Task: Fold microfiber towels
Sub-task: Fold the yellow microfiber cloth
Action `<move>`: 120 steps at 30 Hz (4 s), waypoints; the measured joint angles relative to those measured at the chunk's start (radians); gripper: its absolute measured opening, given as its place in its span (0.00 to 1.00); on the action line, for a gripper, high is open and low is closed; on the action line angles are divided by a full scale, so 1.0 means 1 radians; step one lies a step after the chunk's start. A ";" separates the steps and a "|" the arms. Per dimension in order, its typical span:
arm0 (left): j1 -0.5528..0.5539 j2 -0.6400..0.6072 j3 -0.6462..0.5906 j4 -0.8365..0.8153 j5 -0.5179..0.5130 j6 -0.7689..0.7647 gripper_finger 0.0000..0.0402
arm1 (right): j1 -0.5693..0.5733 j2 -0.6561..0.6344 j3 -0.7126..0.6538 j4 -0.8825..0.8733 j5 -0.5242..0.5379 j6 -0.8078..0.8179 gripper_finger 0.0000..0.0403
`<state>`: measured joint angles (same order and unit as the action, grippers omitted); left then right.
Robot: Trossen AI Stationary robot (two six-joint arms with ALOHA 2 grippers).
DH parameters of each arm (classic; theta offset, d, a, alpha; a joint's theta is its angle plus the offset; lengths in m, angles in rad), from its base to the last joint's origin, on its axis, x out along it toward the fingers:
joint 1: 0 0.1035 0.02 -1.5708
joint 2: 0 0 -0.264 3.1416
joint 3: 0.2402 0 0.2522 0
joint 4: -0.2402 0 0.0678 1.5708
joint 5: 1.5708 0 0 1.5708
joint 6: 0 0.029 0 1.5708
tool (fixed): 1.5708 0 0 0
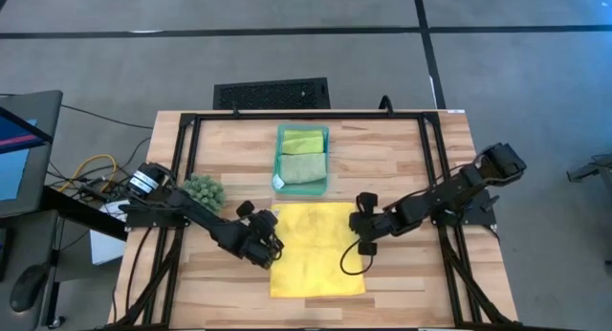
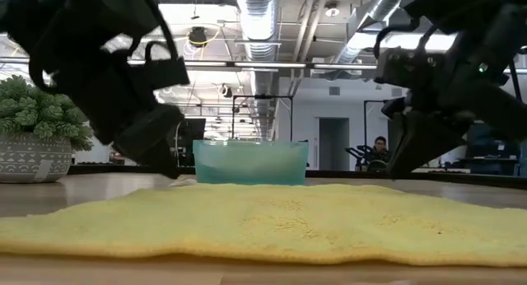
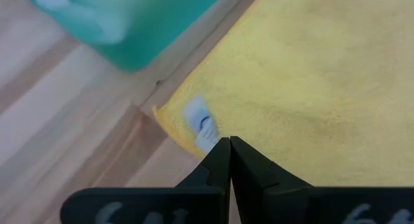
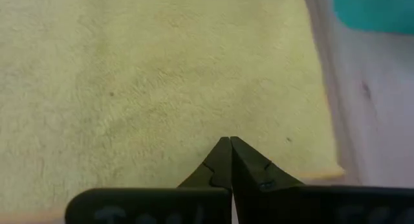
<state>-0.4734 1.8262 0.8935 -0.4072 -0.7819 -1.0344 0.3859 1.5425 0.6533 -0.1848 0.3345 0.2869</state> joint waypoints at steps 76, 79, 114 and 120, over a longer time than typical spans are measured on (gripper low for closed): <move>-0.410 0.206 0.295 -0.039 -0.129 0.295 0.00 | 0.367 0.095 0.011 0.313 -0.268 -0.370 0.39; -0.410 0.206 0.295 -0.022 -0.134 0.274 0.01 | 0.405 0.145 0.045 0.312 -0.122 -0.370 0.46; -0.410 0.205 0.295 0.006 -0.118 0.271 0.00 | 0.401 0.283 0.271 -0.076 0.011 -0.426 0.08; -0.416 0.205 0.296 0.006 -0.101 0.271 0.00 | 0.402 0.282 0.279 -0.073 -0.055 -0.444 0.02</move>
<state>-0.8897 2.0308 1.1892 -0.4011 -0.8825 -0.7639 0.7876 1.8248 0.9321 -0.2573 0.2794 -0.1574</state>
